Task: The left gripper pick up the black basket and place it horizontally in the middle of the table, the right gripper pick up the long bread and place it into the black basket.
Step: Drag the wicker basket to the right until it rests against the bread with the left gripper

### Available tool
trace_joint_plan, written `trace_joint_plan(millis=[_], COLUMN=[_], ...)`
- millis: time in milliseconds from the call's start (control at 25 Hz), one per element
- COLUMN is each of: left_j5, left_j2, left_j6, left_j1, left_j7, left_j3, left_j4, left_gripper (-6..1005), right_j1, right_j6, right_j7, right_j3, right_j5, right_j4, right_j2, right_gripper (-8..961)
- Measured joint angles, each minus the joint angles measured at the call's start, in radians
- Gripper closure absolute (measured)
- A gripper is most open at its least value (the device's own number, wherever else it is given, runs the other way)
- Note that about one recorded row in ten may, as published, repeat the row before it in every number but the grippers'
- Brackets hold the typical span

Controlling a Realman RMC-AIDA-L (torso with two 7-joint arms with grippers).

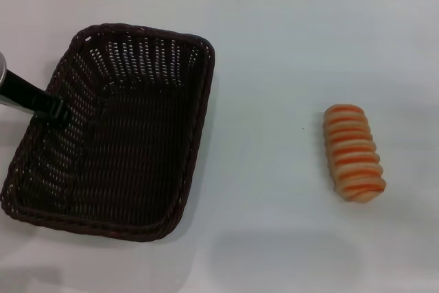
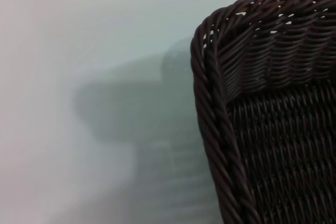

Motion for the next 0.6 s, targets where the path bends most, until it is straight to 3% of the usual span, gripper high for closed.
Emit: trace_joint_plan(millis=[280,360,600], left_j5=[-0.006,-0.061,-0.183], left_j2=[0.0,0.003,0.012], left_j6=[-0.002,-0.025,-0.074], left_j1=[-0.009,-0.037,-0.086], left_j7=[0.096,0.199,0.321], left_j3=[-0.016,-0.077,-0.135], left_j4=[-0.005,-0.02,-0.047], left_gripper=[765,770,789], right_j1=[-0.015,-0.019,-0.029], right_j6=[0.0,0.0,-0.001], right_j7=[-0.002,-0.002,-0.002], right_j3=[0.0,0.001,0.012], right_j5=[0.0,0.002,0.005], right_j4=[0.009,0.01,0.011], right_j2=[0.001,0.001,0.002], right_gripper=[301,301,301])
